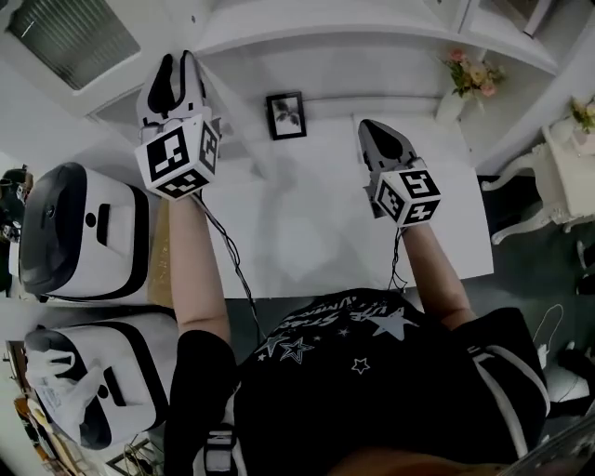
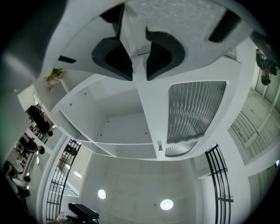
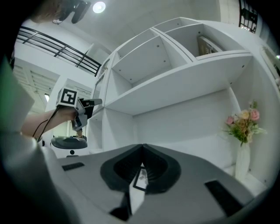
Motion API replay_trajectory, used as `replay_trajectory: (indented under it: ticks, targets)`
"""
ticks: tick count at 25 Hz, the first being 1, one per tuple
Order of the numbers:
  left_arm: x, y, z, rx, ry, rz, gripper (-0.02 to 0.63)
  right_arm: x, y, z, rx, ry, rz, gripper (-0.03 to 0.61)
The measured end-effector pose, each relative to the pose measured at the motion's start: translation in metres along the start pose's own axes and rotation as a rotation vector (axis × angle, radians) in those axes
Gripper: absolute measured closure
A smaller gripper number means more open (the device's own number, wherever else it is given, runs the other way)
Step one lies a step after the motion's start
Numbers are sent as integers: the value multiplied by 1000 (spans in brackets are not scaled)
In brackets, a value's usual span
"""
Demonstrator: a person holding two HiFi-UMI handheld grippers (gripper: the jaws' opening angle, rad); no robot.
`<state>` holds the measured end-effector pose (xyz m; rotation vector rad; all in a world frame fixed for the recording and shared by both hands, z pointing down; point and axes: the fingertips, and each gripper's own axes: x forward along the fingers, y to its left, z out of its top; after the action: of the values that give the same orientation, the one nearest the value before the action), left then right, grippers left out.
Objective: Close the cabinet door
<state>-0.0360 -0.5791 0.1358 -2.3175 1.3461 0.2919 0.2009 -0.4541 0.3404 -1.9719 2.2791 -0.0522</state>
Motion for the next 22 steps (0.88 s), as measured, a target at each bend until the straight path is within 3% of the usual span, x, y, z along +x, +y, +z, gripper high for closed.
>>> replay_trajectory:
  ticks: [5, 13, 22]
  targets:
    - [-22, 4, 1, -69, 26, -37, 491, -24, 15, 2, -12, 10, -10, 573]
    - [-103, 6, 10, -103, 43, -57, 482, -75, 60, 0, -31, 43, -17, 572]
    - [-220, -15, -39, -203, 166, -126, 482, -147, 127, -27, -65, 107, -26, 572]
